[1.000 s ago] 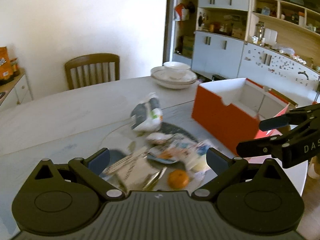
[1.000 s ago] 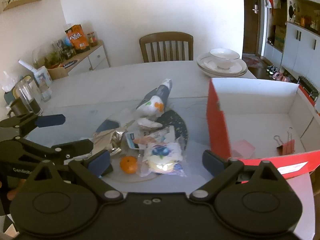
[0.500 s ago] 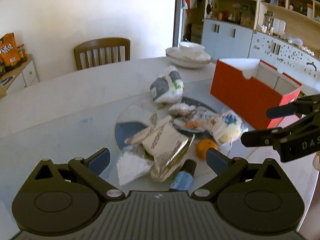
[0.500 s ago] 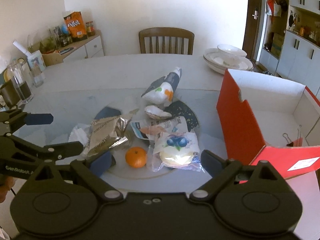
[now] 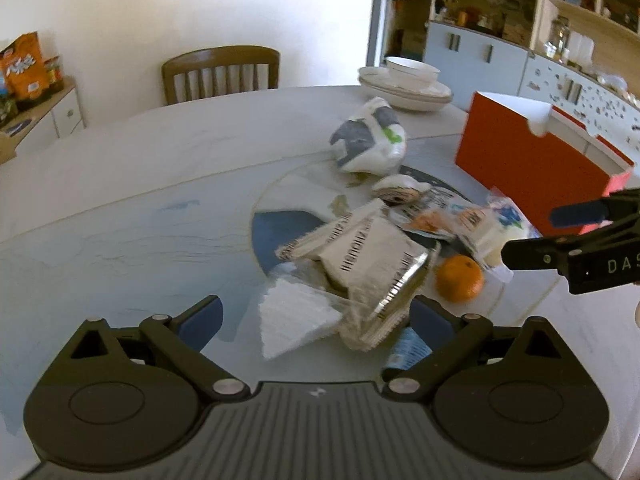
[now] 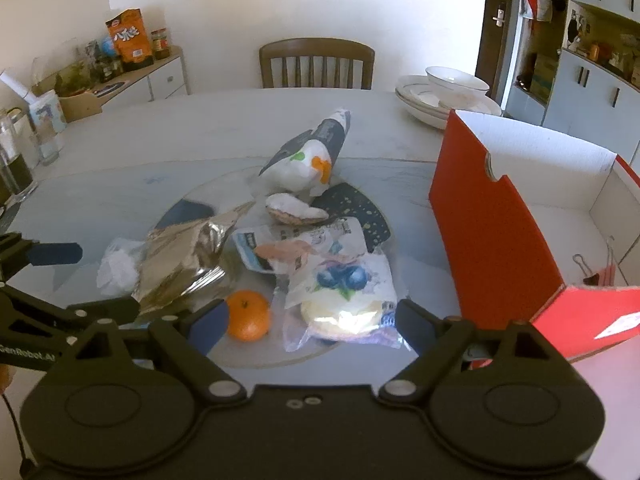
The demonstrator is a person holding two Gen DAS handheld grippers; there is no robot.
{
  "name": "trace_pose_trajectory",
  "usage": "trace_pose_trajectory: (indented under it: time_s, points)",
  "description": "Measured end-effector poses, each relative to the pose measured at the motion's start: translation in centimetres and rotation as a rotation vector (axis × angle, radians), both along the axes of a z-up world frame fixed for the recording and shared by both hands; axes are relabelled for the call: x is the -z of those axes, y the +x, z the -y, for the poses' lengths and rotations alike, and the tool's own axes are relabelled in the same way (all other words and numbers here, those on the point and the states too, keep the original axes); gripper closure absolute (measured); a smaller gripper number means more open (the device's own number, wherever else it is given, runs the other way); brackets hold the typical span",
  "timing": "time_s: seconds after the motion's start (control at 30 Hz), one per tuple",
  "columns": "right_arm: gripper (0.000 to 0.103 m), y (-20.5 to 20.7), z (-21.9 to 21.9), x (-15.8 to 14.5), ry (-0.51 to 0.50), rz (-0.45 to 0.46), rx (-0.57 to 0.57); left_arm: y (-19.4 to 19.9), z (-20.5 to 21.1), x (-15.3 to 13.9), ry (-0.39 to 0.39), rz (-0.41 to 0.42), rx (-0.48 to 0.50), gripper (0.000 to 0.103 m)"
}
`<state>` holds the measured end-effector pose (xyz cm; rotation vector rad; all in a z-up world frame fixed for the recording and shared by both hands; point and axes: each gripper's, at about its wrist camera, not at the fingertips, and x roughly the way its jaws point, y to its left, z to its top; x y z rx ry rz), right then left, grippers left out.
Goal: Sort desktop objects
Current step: 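Grasp the white crystal bag with the left tool while the right tool grasps the blueberry bread bag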
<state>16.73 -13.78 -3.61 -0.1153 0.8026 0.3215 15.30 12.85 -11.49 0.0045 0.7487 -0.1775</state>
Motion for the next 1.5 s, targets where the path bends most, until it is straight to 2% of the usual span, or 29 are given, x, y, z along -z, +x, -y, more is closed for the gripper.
trace_pose_trajectory:
  time_s: [0.23,0.4,0.5,0.57,0.7,0.73,0.77,1.0,1.2,1.5]
  points:
    - [0.014,2.0,0.2,0.9,-0.013,-0.01,0.047,1.6,-1.6,0.5,-0.058,-0.048,-0.037,0.011]
    - [0.016,3.1,0.7,1.8,-0.006,-0.036,0.091,2.3,-2.7,1.2,-0.11,-0.091,-0.062,0.021]
    - [0.019,3.6,0.8,2.2,-0.008,-0.05,0.106,2.6,-3.0,1.6,-0.139,-0.111,-0.066,0.03]
    - [0.02,3.9,0.9,2.3,0.001,-0.055,0.109,2.7,-3.0,1.6,-0.148,-0.116,-0.064,0.042]
    - [0.025,4.0,0.7,2.2,-0.002,-0.053,0.099,2.8,-3.1,1.6,-0.152,-0.119,-0.061,0.051]
    - [0.027,4.0,0.7,2.2,-0.004,-0.052,0.095,2.8,-3.0,1.6,-0.151,-0.119,-0.06,0.056]
    - [0.032,4.0,0.7,2.1,-0.003,-0.05,0.09,2.8,-3.0,1.6,-0.15,-0.12,-0.058,0.058]
    - [0.047,3.8,0.3,1.6,-0.015,-0.034,0.056,2.5,-2.4,1.3,-0.114,-0.111,-0.057,0.065]
    - [0.048,3.3,0.2,1.4,-0.03,-0.026,0.039,1.9,-2.6,1.0,-0.116,-0.109,-0.075,0.07]
    - [0.049,2.3,1.0,-0.1,-0.016,-0.005,0.029,0.9,-2.3,0.0,-0.099,-0.094,-0.072,0.071]
